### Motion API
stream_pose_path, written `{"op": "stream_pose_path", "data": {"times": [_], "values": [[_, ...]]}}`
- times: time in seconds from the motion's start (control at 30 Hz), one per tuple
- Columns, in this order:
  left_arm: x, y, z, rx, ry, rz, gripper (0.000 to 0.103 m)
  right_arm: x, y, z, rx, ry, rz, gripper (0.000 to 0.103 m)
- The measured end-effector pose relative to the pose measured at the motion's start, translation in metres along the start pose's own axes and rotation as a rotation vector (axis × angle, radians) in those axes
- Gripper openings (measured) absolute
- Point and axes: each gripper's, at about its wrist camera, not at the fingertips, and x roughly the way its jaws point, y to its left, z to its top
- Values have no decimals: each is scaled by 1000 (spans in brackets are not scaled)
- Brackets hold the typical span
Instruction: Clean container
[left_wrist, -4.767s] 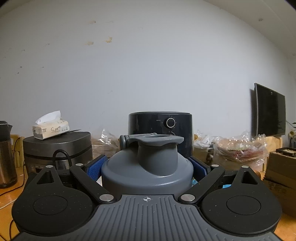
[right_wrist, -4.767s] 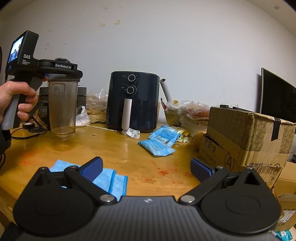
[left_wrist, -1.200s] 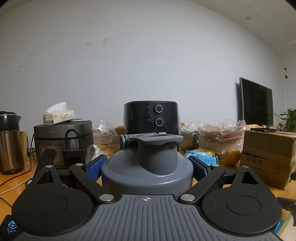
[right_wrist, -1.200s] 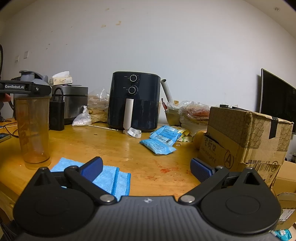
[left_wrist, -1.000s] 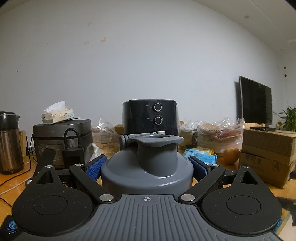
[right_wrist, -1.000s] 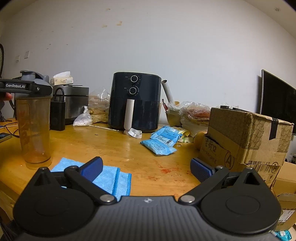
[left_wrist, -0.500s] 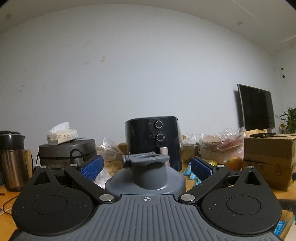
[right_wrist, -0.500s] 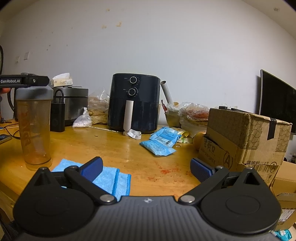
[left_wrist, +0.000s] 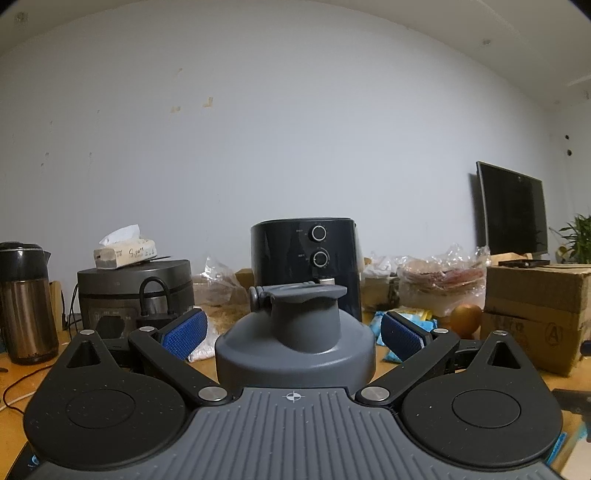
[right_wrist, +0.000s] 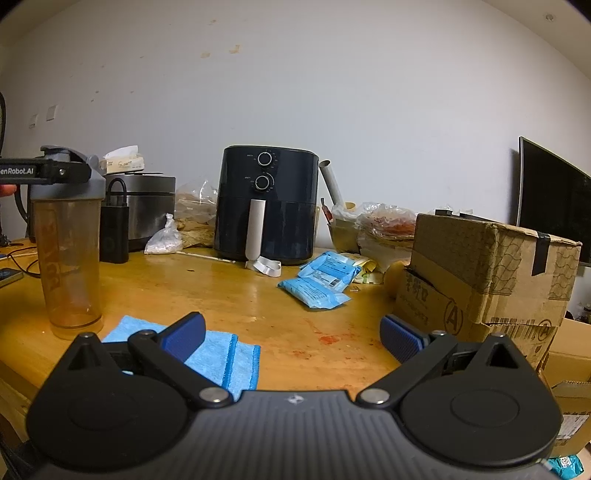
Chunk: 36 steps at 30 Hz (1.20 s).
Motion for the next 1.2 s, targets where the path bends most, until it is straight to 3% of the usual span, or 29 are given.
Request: {"op": "stream_pose_path", "data": {"times": [0.7, 1.2], "values": [[17, 1, -3, -31, 35, -15, 103, 2, -1, -1, 10, 11, -2, 103], [22, 2, -1, -70, 49, 14, 103, 4, -1, 1, 8, 10, 0, 103]]}}
